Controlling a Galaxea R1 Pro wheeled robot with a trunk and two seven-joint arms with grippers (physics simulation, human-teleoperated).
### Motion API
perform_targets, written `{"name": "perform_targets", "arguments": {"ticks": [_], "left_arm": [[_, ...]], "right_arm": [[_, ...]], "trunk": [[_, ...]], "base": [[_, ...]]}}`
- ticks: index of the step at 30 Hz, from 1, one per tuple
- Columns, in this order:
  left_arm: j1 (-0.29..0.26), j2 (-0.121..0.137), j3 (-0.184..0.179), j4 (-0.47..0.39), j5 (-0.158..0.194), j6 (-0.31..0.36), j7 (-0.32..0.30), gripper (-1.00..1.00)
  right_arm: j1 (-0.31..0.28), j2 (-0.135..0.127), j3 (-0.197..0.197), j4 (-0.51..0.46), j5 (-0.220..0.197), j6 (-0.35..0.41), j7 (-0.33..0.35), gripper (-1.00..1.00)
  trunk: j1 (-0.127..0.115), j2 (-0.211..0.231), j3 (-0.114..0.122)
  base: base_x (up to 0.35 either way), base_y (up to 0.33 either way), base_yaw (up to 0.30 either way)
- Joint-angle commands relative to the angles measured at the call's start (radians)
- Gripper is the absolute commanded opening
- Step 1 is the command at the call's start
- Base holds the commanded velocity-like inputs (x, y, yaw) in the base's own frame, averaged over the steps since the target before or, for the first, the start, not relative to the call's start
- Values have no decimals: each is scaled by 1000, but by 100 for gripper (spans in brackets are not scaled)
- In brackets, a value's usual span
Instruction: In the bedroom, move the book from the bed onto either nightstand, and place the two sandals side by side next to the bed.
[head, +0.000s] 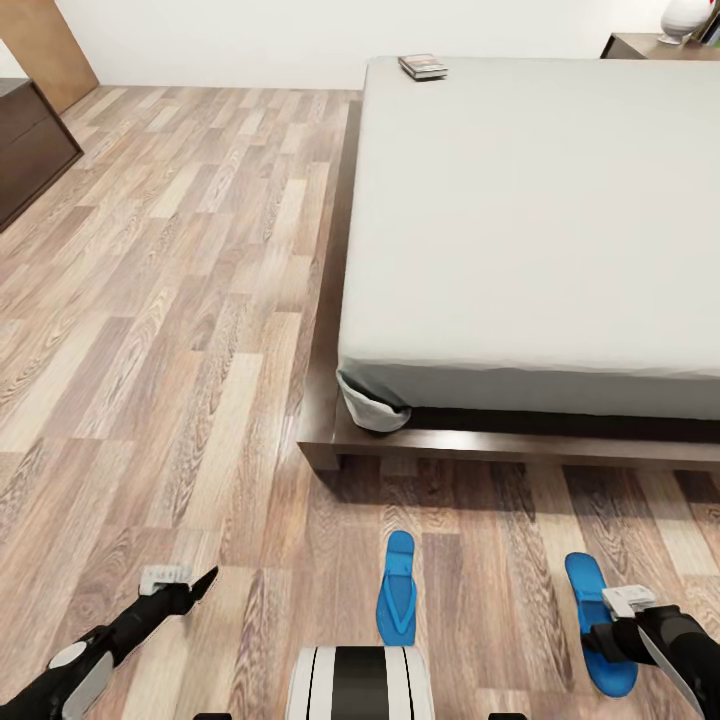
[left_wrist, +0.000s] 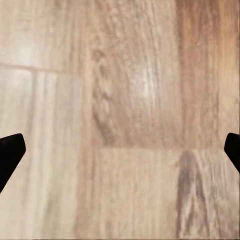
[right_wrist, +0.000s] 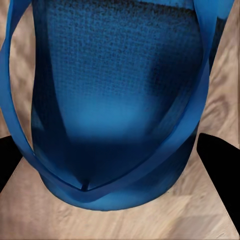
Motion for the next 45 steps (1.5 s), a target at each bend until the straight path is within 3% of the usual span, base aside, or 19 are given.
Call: {"name": "perform_targets", "arguments": {"ticks": [1,5,7,10,39,45], "left_arm": [[-1,6,-3,-19,30,9,-15,100],[-1,9,5,-76,67,51,-26,100],[-1,9,9,-88,73,59,-27,100],[-1,9,10,-89,74,64,-28,100],[-1,1,5,-89,71,64,0,100],[-1,1,4,-89,71,64,0,100]], "right_arm": [[0,-1,7,-1,-10,-2,-3,-100],[0,17,7,-1,-10,-8,-7,-100],[0,39,7,-1,-9,-9,-10,-100],[0,49,5,-3,-9,-11,-11,-100],[0,49,3,-44,-10,-15,-5,-100],[0,49,3,-44,-10,-15,-5,-100]], "trunk": [[0,0,-1],[0,0,-1],[0,0,-1],[0,0,-1],[0,0,-1],[0,0,-1]], "base": [[0,2,0],[0,0,0],[0,0,0],[0,88,0],[45,307,0],[74,106,0]]}}
